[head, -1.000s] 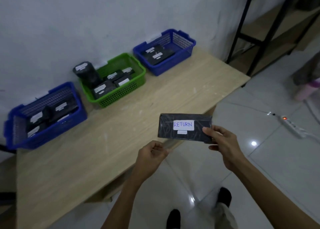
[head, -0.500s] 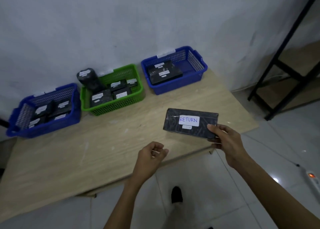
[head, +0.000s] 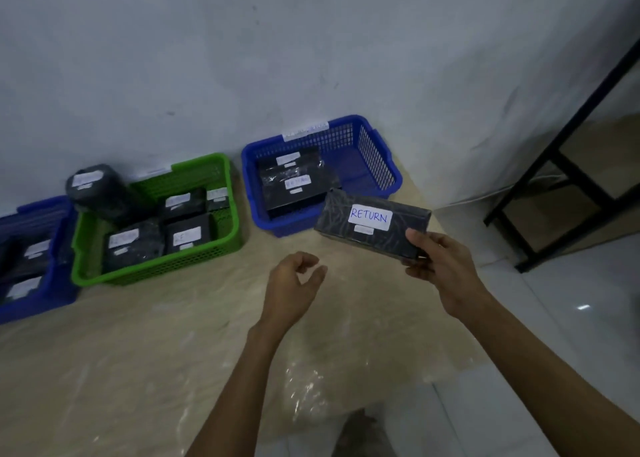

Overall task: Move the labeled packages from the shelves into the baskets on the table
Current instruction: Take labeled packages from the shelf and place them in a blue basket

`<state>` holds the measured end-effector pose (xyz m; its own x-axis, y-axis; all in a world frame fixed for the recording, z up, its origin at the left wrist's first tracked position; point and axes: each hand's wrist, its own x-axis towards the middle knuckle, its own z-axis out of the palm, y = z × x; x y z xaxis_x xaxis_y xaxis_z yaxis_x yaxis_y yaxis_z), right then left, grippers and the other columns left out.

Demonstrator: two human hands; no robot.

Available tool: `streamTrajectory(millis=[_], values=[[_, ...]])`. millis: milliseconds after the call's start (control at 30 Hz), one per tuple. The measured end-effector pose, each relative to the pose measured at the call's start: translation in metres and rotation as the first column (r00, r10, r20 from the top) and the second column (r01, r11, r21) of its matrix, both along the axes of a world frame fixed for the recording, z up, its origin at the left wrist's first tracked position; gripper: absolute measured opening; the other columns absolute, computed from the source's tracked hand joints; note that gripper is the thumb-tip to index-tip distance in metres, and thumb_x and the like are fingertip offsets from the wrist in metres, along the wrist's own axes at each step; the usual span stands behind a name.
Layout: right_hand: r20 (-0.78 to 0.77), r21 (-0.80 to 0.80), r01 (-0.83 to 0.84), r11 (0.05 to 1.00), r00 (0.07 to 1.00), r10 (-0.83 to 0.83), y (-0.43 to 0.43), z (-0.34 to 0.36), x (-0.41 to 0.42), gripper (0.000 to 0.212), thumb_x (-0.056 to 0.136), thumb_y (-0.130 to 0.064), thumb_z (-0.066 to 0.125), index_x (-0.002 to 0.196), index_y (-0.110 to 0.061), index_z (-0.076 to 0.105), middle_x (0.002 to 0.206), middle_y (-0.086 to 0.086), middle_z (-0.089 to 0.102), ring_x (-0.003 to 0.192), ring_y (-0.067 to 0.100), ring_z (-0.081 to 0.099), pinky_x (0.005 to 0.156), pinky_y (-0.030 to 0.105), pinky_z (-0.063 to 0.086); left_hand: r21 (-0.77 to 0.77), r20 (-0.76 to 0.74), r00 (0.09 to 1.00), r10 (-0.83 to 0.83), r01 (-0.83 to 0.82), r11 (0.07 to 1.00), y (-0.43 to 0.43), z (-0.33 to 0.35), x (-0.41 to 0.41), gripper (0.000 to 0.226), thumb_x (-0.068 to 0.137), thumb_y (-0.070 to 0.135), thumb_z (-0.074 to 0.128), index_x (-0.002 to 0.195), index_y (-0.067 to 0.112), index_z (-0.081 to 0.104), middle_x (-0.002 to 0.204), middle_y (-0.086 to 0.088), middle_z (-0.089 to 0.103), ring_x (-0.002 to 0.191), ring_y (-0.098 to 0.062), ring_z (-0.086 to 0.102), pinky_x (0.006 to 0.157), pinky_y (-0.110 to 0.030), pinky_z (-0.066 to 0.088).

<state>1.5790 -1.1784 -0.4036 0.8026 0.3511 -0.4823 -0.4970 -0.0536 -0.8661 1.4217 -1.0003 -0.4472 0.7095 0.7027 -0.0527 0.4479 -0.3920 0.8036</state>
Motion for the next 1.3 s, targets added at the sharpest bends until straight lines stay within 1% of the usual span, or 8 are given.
streamTrajectory(millis=[100,167,333,467,667,800,1100,1300], values=[[-0.015,0.000,0.010,1.000,1.000,-0.010,0.027,-0.001,0.042,0.046,0.075,-0.028,0.076,0.106,0.002,0.059,0.098,0.019,0.069,0.078,0.029,0.066,0.060,0.033,0.055,0.318,-0.009,0.999,-0.051,0.052,0.947,0.032,-0.005,0.047,0.031,0.078,0.041,0.062,0.093,0.015,0.069,0.093,-0.001,0.067,0.087,-0.023,0.061,0.079,-0.034,0.046],[-0.030,-0.006,0.014,1.000,0.999,-0.014,0.049,-0.004,0.067,0.051,0.075,-0.028,0.076,0.111,0.003,0.057,0.102,0.019,0.069,0.085,0.030,0.068,0.064,0.034,0.056,0.373,-0.058,0.997,-0.058,0.075,0.925,0.052,-0.010,0.075,0.042,0.075,0.047,0.053,0.098,0.015,0.068,0.096,-0.003,0.065,0.091,-0.025,0.059,0.081,-0.039,0.044],[-0.174,0.002,0.045,0.999,0.984,-0.044,0.096,-0.013,0.104,0.054,0.075,-0.025,0.078,0.115,0.004,0.056,0.102,0.020,0.069,0.089,0.030,0.069,0.066,0.035,0.058,0.317,-0.171,0.972,-0.159,0.207,0.926,0.075,-0.030,0.120,0.051,0.076,0.055,0.052,0.102,0.014,0.066,0.099,-0.003,0.066,0.090,-0.024,0.059,0.081,-0.040,0.044],[-0.308,0.040,0.064,0.997,0.950,-0.048,0.136,-0.023,0.127,0.048,0.077,-0.019,0.076,0.116,-0.002,0.055,0.106,0.020,0.065,0.089,0.028,0.067,0.070,0.035,0.060,0.082,-0.262,0.930,-0.258,0.288,0.954,0.088,-0.032,0.150,0.035,0.086,0.044,0.064,0.105,0.014,0.065,0.104,-0.002,0.068,0.095,-0.019,0.062,0.082,-0.036,0.050],[-0.486,0.063,0.116,0.991,0.871,-0.071,0.179,-0.043,0.152,0.041,0.082,-0.017,0.072,0.116,-0.004,0.052,0.100,0.018,0.059,0.087,0.029,0.060,0.072,0.038,0.056,-0.044,-0.342,0.896,-0.282,0.285,0.958,0.100,-0.041,0.156,0.034,0.082,0.061,0.059,0.097,0.032,0.068,0.089,0.015,0.066,0.084,-0.008,0.061,0.071,-0.030,0.047],[-0.540,0.044,0.098,0.994,0.839,-0.059,0.201,-0.053,0.154,0.026,0.087,-0.018,0.065,0.106,-0.004,0.054,0.101,0.015,0.058,0.088,0.027,0.057,0.084,0.037,0.051,-0.135,-0.339,0.905,-0.257,0.224,0.965,0.104,-0.039,0.159,0.037,0.075,0.066,0.064,0.093,0.035,0.070,0.086,0.017,0.069,0.082,-0.002,0.063,0.075,-0.031,0.051],[-0.620,0.007,0.107,0.994,0.781,-0.080,0.232,-0.084,0.170,0.039,0.095,-0.019,0.054,0.130,-0.004,0.048,0.133,0.013,0.052,0.124,0.031,0.049,0.107,0.047,0.036,-0.138,-0.371,0.910,-0.184,0.142,0.980,0.103,-0.044,0.162,0.043,0.066,0.073,0.065,0.092,0.039,0.071,0.091,0.025,0.069,0.088,0.004,0.062,0.085,-0.031,0.051],[-0.622,0.002,0.079,0.997,0.781,-0.060,0.236,-0.077,0.177,0.035,0.099,-0.023,0.045,0.132,-0.012,0.049,0.138,0.012,0.049,0.127,0.031,0.046,0.110,0.050,0.031,-0.104,-0.382,0.909,-0.169,0.140,0.985,0.103,-0.049,0.163,0.048,0.065,0.078,0.060,0.091,0.040,0.071,0.089,0.028,0.069,0.086,0.006,0.062,0.082,-0.030,0.052]])
